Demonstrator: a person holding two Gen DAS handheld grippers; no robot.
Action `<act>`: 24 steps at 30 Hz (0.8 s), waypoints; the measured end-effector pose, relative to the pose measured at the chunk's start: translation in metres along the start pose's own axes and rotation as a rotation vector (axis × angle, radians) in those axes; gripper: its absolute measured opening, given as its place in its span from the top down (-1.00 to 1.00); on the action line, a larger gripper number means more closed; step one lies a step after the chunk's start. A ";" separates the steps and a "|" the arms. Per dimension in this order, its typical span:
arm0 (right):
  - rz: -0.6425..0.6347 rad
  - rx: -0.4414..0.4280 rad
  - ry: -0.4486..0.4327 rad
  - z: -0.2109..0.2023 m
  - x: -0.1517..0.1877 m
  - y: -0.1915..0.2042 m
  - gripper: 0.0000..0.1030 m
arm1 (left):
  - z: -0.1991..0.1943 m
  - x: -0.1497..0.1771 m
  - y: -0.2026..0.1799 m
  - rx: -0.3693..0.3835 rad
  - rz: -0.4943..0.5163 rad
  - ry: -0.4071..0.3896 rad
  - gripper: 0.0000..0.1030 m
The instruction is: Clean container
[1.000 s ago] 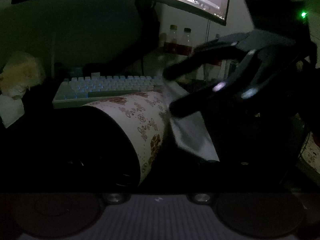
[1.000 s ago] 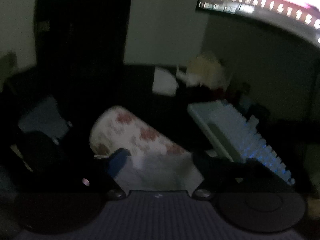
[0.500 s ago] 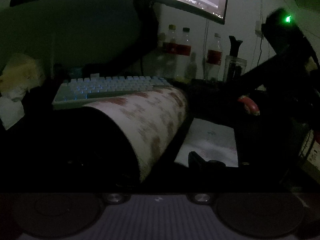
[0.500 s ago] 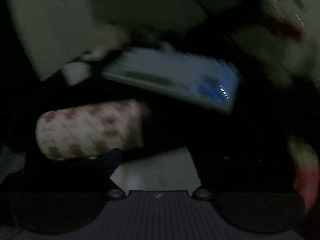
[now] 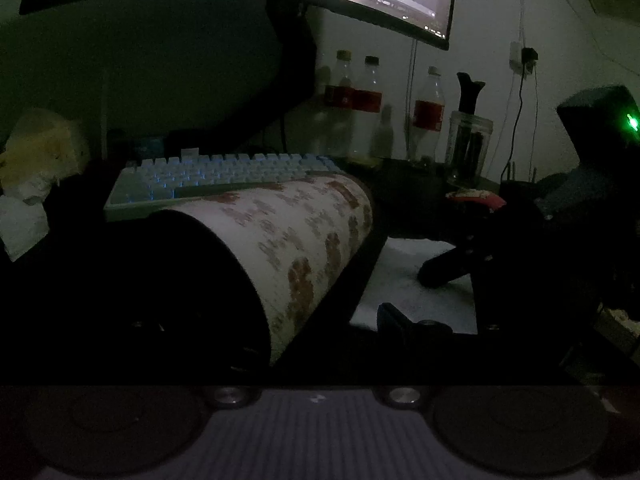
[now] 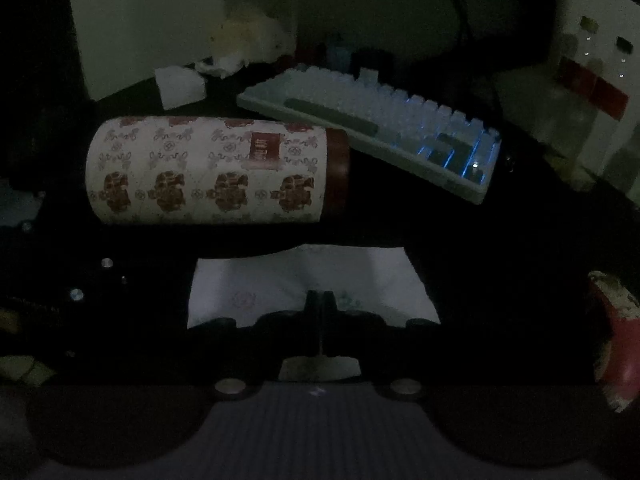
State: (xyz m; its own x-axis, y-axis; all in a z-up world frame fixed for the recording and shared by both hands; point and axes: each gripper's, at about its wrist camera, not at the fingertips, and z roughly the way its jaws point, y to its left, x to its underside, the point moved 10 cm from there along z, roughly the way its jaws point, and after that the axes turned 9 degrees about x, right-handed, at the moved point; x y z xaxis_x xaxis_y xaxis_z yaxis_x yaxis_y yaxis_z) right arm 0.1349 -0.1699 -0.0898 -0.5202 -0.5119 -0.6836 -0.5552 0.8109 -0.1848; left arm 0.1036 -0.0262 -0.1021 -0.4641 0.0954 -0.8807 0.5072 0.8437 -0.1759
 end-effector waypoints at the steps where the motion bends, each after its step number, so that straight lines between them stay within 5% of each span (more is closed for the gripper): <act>1: 0.007 0.002 -0.005 -0.003 0.001 -0.001 0.98 | 0.000 0.000 0.000 0.000 0.000 -0.001 -0.24; 8: 0.122 -0.056 -0.146 -0.038 -0.046 -0.026 0.98 | 0.000 0.000 0.000 0.001 -0.002 -0.001 -0.24; 14: 0.137 -0.170 -0.315 -0.071 -0.114 0.000 0.98 | 0.000 0.000 0.001 -0.004 0.000 -0.001 -0.24; 24: 0.064 -0.127 -0.225 -0.022 -0.110 0.043 0.96 | 0.000 0.000 0.001 -0.002 -0.004 -0.004 -0.26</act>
State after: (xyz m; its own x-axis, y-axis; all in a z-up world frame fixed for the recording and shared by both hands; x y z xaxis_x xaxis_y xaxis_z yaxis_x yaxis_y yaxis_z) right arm 0.1541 -0.0849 -0.0072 -0.4071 -0.3731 -0.8337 -0.6100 0.7905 -0.0559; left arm 0.1038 -0.0249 -0.1024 -0.4631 0.0901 -0.8817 0.5037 0.8453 -0.1782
